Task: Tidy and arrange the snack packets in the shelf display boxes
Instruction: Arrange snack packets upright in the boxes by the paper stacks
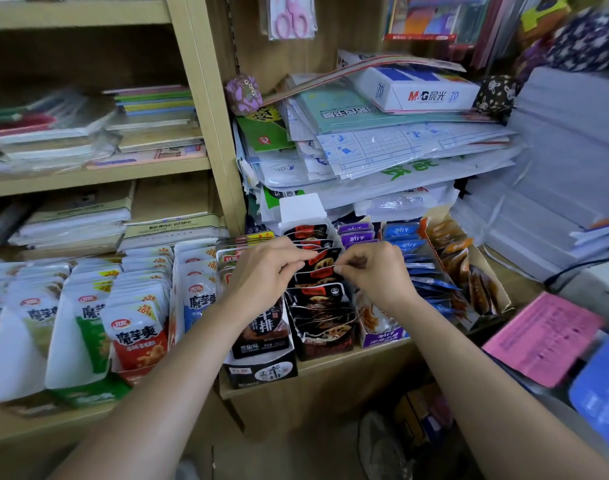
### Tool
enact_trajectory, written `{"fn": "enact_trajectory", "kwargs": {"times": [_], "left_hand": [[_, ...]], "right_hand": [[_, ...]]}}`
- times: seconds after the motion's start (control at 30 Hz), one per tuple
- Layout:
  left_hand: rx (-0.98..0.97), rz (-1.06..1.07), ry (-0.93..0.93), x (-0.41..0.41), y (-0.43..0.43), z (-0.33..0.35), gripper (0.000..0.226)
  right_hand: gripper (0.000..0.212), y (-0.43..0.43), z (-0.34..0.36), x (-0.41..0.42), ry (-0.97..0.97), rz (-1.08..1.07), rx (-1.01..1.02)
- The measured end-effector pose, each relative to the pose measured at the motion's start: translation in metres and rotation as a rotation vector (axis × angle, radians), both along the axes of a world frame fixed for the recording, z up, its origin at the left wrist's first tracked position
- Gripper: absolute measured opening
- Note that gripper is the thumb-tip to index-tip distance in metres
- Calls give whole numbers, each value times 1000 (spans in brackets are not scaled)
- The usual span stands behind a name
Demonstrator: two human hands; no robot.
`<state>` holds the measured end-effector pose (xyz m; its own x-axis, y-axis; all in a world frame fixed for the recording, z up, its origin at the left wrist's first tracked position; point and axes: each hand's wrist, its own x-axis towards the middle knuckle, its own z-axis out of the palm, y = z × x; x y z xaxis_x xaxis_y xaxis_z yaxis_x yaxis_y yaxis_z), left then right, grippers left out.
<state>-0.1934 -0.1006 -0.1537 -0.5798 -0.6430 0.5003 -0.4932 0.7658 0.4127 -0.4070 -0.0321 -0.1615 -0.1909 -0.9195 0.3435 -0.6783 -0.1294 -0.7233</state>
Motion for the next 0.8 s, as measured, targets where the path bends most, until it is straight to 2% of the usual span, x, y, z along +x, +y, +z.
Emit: {"fn": "enact_trajectory", "kwargs": {"times": [0.17,0.27,0.43,0.5,0.57,0.67,0.73,0.8], "left_hand": [[23,-76,-74,-4,-3,-5,30],[48,-22,-24,-4,0,-7,30],[67,128,101,1,22,-2,29],[68,124,114,2,40,6,32],[34,62,-38,0,61,10,51],[-97,27,-413,-10,89,-3,80],[-160,64,-516,-17,97,-20,79],[-185,87,-495,-22,94,-28,69]], "right_hand": [[3,-2,0,4,18,46,23],[6,1,1,4,-15,65,36],[36,27,10,3,-178,28,31],[43,45,11,0,-177,26,53],[49,64,5,-3,-170,32,130],[54,85,-8,-1,-221,105,289],[56,88,-19,4,-194,145,332],[60,88,-26,9,-135,146,335]]}}
